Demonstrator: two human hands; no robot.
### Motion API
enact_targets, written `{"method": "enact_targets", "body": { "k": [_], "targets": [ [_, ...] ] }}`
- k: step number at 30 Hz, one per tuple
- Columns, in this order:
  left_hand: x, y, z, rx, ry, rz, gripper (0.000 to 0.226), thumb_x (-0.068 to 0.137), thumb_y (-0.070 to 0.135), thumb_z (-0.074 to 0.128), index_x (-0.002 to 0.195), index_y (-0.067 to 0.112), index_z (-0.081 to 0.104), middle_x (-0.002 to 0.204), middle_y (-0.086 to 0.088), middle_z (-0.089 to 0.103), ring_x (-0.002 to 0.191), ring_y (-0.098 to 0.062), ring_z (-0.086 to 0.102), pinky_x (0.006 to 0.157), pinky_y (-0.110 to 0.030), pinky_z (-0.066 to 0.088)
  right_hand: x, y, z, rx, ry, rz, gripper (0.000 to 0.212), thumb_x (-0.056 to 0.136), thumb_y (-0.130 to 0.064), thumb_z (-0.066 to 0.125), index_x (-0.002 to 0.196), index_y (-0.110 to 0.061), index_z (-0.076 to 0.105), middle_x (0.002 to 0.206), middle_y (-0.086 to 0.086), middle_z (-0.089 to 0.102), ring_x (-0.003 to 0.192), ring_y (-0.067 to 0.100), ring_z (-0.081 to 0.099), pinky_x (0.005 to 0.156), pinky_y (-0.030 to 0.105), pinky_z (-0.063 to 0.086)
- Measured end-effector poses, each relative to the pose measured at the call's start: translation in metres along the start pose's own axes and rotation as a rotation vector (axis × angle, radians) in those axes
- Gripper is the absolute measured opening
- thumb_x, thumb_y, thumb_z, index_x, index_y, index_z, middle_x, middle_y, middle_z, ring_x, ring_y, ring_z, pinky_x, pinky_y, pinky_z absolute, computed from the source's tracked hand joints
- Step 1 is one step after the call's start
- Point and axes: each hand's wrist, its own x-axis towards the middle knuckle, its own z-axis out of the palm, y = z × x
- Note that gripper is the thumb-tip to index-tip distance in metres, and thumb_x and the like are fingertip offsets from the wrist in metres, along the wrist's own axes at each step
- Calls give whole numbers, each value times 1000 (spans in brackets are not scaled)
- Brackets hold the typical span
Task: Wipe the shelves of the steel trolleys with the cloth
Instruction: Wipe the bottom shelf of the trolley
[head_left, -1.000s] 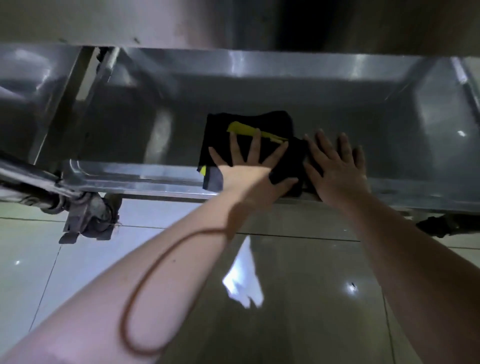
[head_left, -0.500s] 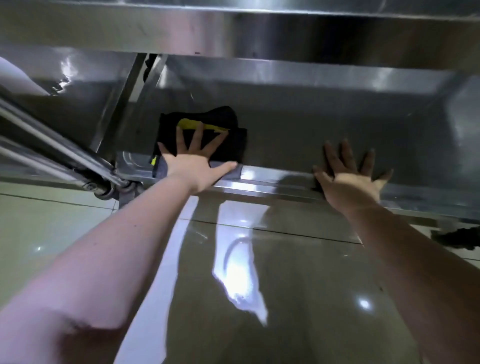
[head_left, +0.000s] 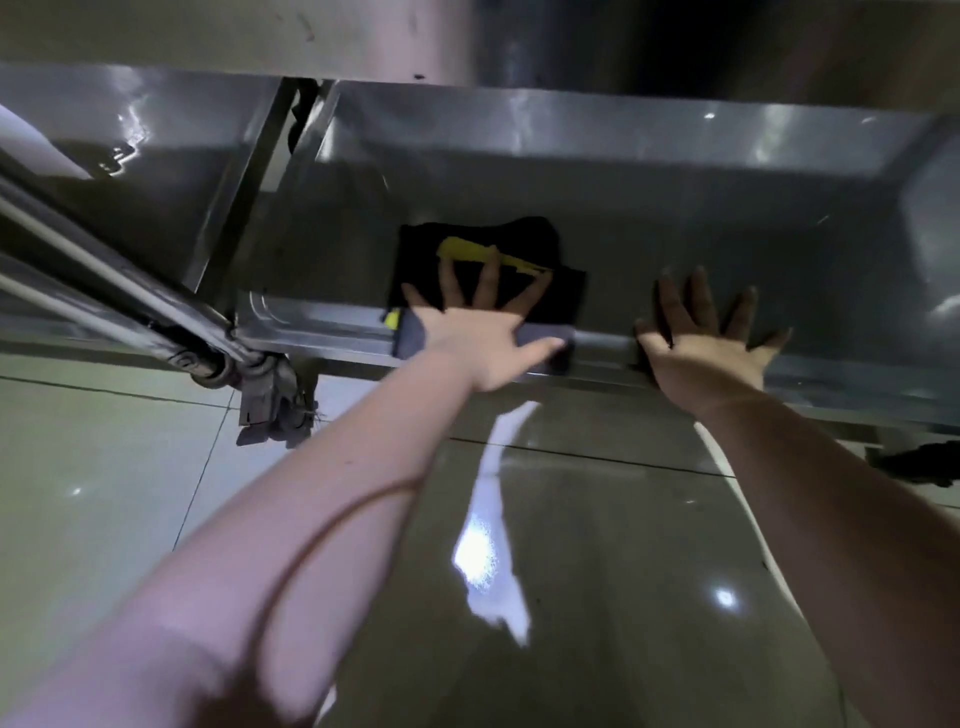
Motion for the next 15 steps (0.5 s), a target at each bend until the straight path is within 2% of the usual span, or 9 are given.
{"method": "enact_targets", "body": {
  "k": [3,5,6,8,9,10,11,13,15],
  "targets": [
    [-1,54,7,-7,-10,85,80,73,91,26,144,64,1,163,0,-18,141,-50,-25,99,-79,-16,2,8,-2,143,25,-25,61,93,-61,34,147,-58,5,160,-25,-5,149,28,-16,107,66,-19],
    [-4,60,5,-57,8,93,80,76,88,31,147,61,9,164,0,-13,143,-46,-23,101,-75,-17,-4,12,-5,353,153,-23,55,94,-53,42,146,-54,25,160,-22,18,151,21,-3,113,61,-17],
    [-8,55,3,-115,32,100,81,75,87,36,148,58,16,165,-1,-6,146,-43,-18,105,-71,-15,-11,12,-7,463,226,-49,52,92,-51,45,144,-49,38,156,-15,33,150,20,9,116,57,-11],
    [-21,34,-4,-242,124,141,78,76,80,50,145,46,38,162,-7,21,150,-36,9,117,-59,3,-28,3,-13,550,307,-241,55,85,-56,49,130,-29,61,137,5,59,138,28,40,118,51,20],
    [-29,20,-5,-274,179,183,73,78,74,58,141,37,49,154,-11,38,145,-34,28,118,-51,19,-36,-4,-13,511,309,-369,57,81,-58,53,121,-21,68,124,11,66,124,33,53,109,47,36],
    [-37,5,-5,-280,215,234,68,79,68,64,136,30,57,144,-13,50,137,-33,41,113,-44,31,-43,-11,-11,434,290,-470,56,77,-59,60,113,-18,72,115,12,68,111,35,60,98,44,45],
    [-45,-9,-3,-281,233,281,64,80,62,68,132,25,61,138,-13,55,132,-32,46,109,-41,36,-48,-19,-7,350,257,-528,52,73,-56,69,109,-19,73,112,11,68,103,36,60,92,43,46],
    [-58,-27,2,-291,244,345,62,81,52,74,131,17,63,140,-13,54,133,-30,45,113,-40,32,-53,-29,-1,257,258,-552,41,71,-41,82,104,-19,75,112,8,67,98,37,56,87,41,40],
    [-62,-30,3,-279,249,366,64,80,51,75,131,14,62,141,-13,54,135,-29,43,115,-39,27,-54,-35,-7,263,302,-502,23,77,-31,79,97,-20,76,108,2,69,95,35,56,82,38,32]
  ]
}}
